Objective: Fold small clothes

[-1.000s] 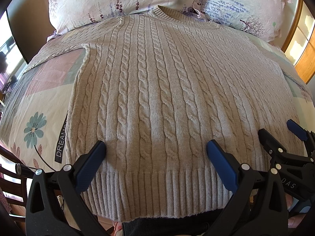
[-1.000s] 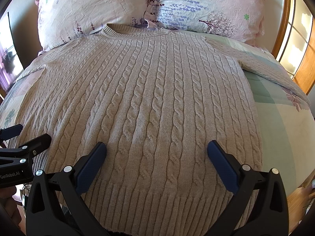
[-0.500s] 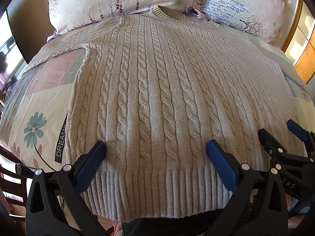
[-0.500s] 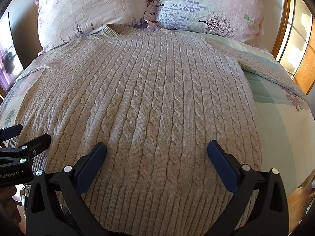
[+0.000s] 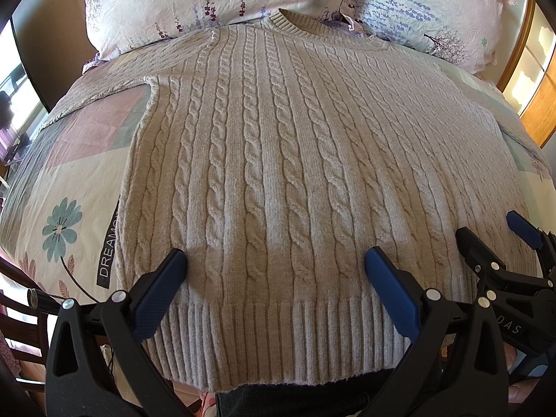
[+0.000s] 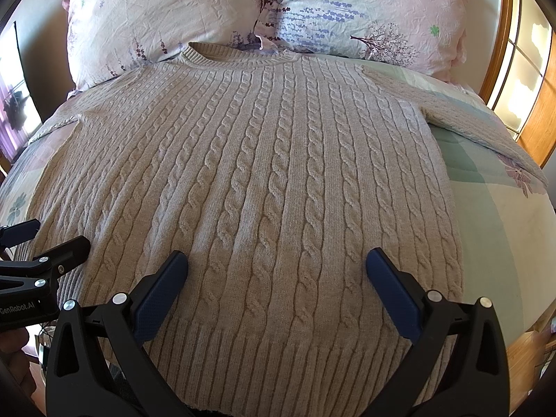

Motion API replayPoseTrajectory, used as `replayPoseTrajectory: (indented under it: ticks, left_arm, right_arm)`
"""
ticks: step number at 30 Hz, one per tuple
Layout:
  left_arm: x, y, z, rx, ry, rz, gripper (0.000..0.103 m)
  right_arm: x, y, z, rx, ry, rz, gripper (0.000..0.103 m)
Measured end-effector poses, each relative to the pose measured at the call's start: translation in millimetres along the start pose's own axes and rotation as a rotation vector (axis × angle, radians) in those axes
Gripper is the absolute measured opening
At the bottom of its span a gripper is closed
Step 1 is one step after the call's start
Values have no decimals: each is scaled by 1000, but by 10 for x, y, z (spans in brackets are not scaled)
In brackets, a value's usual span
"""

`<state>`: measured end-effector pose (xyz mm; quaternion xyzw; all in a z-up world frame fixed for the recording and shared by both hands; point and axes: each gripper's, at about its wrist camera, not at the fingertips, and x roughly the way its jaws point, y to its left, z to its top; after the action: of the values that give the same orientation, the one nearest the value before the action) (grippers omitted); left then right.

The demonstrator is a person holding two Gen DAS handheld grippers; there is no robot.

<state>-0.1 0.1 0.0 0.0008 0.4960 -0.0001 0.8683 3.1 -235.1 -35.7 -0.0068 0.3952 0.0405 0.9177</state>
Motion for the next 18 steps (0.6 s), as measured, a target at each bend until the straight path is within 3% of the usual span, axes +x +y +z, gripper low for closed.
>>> replayPoseTrajectory:
  ticks: [18]
  left_arm:
    - [2, -3, 15, 4, 11, 0, 101]
  right_arm:
    - [12, 0, 1, -2, 2, 2, 102]
